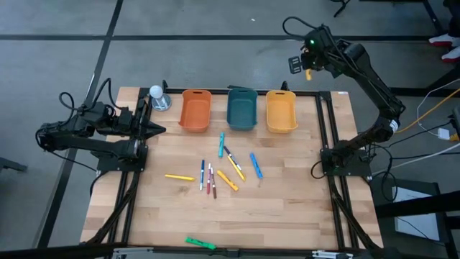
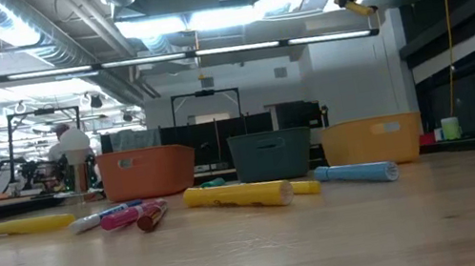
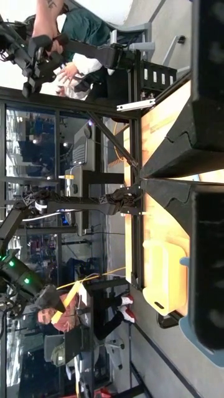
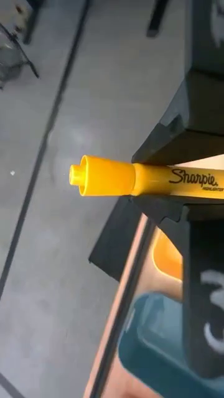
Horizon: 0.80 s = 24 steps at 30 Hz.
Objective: Pick & Place Markers
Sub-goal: Put the right yellow highlighter pen into the yellow bin
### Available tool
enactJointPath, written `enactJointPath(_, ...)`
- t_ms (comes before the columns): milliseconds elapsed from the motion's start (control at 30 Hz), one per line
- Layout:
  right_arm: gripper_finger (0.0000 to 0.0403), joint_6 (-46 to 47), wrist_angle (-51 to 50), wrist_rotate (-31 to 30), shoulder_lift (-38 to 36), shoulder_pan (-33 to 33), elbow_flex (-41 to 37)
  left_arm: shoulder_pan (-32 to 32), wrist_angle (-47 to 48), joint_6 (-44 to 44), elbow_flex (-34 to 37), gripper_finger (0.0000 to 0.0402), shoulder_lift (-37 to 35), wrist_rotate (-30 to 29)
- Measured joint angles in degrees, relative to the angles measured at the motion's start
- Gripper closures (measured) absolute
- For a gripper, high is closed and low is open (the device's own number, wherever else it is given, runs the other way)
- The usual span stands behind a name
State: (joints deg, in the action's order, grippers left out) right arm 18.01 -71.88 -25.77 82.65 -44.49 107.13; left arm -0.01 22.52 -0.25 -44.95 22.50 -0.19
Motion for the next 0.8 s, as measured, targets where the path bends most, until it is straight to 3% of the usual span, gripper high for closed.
enactJointPath(800, 0.0338, 10.81, -12.64, 11.07, 0.16, 0.02, 0.00, 0.00, -0.02, 0.00, 0.00, 0.0392, 0.00, 0.02)
